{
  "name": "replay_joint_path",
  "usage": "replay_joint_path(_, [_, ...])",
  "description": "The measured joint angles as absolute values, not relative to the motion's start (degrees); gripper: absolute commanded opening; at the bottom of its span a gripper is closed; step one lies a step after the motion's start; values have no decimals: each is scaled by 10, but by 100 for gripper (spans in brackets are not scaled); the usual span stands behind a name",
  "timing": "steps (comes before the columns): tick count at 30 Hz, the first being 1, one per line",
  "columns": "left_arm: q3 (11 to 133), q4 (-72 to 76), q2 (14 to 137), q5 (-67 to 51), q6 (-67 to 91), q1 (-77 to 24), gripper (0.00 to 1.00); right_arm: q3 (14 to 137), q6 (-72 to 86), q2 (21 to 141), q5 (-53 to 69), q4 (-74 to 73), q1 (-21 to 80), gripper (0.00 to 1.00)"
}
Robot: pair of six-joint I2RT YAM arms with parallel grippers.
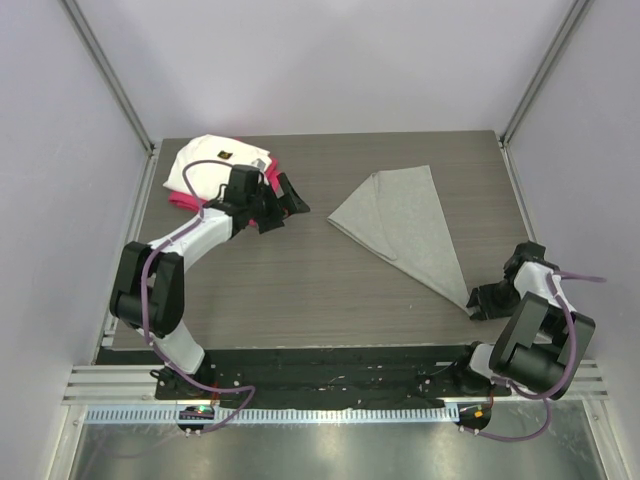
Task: Fold the napkin, place the utensils inside, and roll it up
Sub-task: Fold the napkin
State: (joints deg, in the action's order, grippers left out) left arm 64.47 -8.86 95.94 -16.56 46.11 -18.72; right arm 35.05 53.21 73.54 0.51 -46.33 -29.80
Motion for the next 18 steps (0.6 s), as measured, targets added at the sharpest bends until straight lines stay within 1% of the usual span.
replay_joint_path(10, [627,-76,959,-167,461,-186,100,374,483,747,-9,-448,-298,27])
replay_joint_path(12, [627,-71,959,-168,461,-185,100,383,472,747,-12,-445,-298,24])
replay_joint_path(18, [623,-62,959,-171,461,-181,100,408,442,747,-12,-435,-296,23])
